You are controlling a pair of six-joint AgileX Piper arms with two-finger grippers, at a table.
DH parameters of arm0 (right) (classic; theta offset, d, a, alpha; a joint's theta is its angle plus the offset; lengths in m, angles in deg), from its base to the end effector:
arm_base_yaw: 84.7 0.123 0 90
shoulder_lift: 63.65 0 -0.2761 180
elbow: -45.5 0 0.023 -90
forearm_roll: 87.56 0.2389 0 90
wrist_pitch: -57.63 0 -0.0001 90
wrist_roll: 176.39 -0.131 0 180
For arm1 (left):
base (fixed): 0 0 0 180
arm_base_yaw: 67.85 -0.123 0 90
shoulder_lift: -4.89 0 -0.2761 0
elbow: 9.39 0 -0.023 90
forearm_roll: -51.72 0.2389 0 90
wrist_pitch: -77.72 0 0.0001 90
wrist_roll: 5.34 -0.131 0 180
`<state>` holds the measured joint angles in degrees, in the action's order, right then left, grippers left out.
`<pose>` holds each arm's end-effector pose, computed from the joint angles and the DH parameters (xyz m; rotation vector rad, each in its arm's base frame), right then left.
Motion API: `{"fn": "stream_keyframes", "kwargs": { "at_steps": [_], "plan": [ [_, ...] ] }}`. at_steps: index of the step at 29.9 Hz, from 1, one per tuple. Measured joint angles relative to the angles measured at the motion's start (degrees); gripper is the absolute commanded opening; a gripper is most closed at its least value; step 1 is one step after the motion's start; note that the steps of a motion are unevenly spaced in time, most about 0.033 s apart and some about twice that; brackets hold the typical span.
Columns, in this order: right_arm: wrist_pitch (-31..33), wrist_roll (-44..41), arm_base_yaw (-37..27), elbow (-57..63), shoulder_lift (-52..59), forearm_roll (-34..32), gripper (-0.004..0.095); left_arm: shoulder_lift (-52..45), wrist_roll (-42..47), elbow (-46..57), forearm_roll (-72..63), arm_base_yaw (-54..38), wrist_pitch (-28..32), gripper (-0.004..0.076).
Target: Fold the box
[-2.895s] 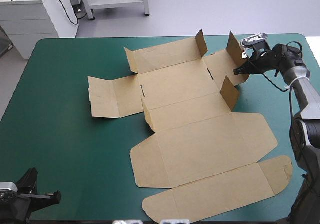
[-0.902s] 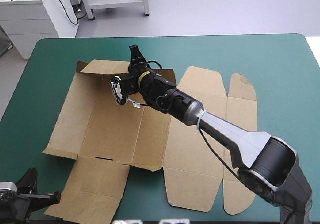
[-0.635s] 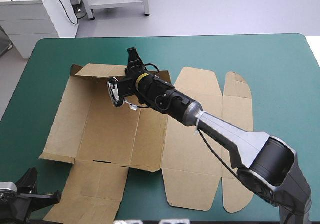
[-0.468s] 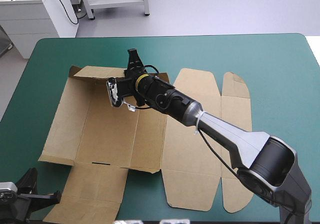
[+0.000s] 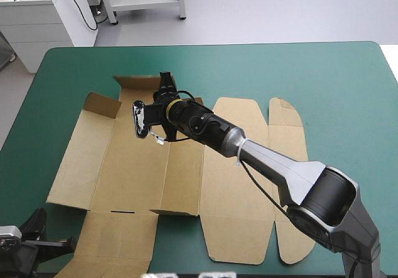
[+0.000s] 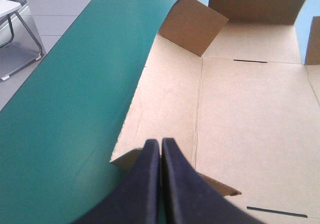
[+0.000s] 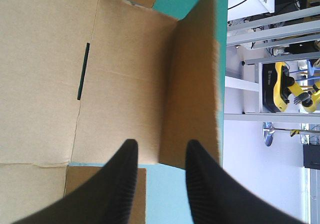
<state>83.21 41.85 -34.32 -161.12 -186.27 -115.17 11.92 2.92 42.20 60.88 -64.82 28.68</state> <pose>0.3397 0.3692 0.2912 -1.6760 1.2388 -0.3489 0.0429 0.0135 0.2621 -0.0699 1.8694 0.0496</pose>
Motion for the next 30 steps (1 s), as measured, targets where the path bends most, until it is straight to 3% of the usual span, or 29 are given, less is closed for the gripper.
{"fn": "stream_keyframes", "kwargs": {
  "at_steps": [3,7,10,13,20,25,30],
  "plan": [
    [0.07,-0.91,-0.06,0.00,0.00,-0.42,0.0585,0.00,0.00,0.00,0.00,0.00,0.00,-0.0008],
    [1.10,-6.92,-0.06,0.00,0.21,-2.87,0.0485,0.00,0.00,0.00,0.00,0.00,0.00,-0.0008],
    [3.51,-13.35,-0.18,0.00,1.42,-3.45,0.0272,0.00,0.00,0.00,0.00,0.00,0.10,-0.0008],
    [7.27,-18.16,-0.18,0.00,4.16,-2.76,-0.0019,0.00,0.00,0.00,0.00,0.00,1.74,-0.0008],
    [17.10,-26.73,-0.18,0.00,11.53,1.75,-0.0002,3.42,0.00,-0.20,0.10,0.00,5.47,-0.0008],
    [22.07,-32.82,-0.42,2.32,16.57,2.13,-0.0002,14.40,-0.43,-4.16,0.44,0.00,5.58,-0.0008],
    [22.59,-38.24,-2.44,11.52,23.38,3.64,-0.0013,29.00,-0.83,-12.23,4.89,0.00,6.03,-0.0008]
  ]
}}
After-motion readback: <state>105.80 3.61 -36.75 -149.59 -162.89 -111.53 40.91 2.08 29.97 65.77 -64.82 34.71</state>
